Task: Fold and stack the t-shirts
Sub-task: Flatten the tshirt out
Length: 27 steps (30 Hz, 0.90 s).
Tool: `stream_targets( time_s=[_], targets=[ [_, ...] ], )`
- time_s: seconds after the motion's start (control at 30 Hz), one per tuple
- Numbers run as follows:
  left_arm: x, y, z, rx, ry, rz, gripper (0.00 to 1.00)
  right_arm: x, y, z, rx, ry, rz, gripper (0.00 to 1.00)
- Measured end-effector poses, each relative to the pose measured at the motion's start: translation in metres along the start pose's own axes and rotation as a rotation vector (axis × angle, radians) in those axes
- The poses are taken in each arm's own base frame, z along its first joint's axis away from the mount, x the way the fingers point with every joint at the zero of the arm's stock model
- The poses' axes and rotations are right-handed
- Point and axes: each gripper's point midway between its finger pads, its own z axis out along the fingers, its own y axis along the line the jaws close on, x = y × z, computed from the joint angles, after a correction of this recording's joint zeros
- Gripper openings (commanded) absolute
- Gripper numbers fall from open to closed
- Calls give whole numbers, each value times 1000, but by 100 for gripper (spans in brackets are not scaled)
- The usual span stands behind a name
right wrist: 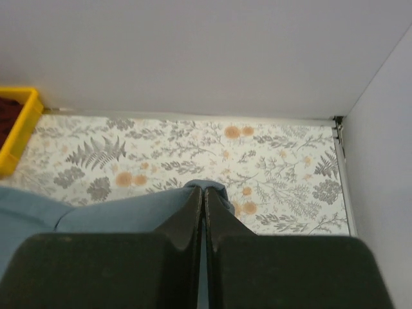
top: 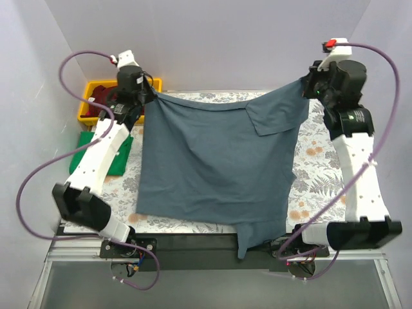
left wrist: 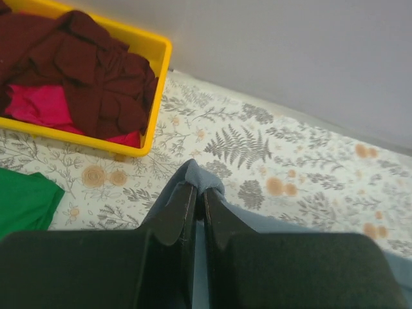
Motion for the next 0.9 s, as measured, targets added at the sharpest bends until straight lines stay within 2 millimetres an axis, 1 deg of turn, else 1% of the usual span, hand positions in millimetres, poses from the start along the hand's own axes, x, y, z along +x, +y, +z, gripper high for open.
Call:
stream_targets(
  time_s=[0.07, 0.13, 0.23, 0.3, 0.33, 0.4, 0.47, 0.53, 0.63, 0.67, 0.73, 0.8, 0.9],
  targets=[
    [27, 4, 32, -34, 55, 24, 1, 19, -2, 29, -2, 52, -6, 1],
    [46, 8, 55, -55, 90, 37, 3, 34, -4, 51, -3, 81, -12, 1],
    [69, 12, 82, -78, 119, 45, 4, 48, -8, 71, 0, 87, -24, 1],
    [84, 18, 96, -92, 133, 41, 4, 63, -11, 80, 10, 96, -27, 1],
    [95, 23, 102, -103, 145, 40, 4, 73, -13, 84, 19, 105, -28, 1],
    [120, 36, 113, -129, 181, 38, 4, 98, -18, 96, 34, 131, -28, 1],
    [149, 51, 125, -160, 230, 38, 3, 128, -23, 107, 48, 174, -28, 1],
    [183, 67, 137, -188, 291, 36, 3, 166, -28, 115, 59, 245, -25, 1],
    [218, 81, 147, -211, 364, 36, 3, 212, -34, 124, 69, 338, -15, 1],
    [226, 84, 149, -213, 380, 34, 3, 222, -35, 125, 72, 360, -11, 1],
    [234, 85, 152, -212, 399, 30, 4, 231, -38, 128, 76, 379, -3, 1],
    [233, 84, 152, -205, 396, 24, 1, 234, -40, 128, 82, 384, 10, 1],
    [230, 82, 151, -198, 392, 14, 0, 231, -45, 126, 97, 379, 34, 1]
  ],
)
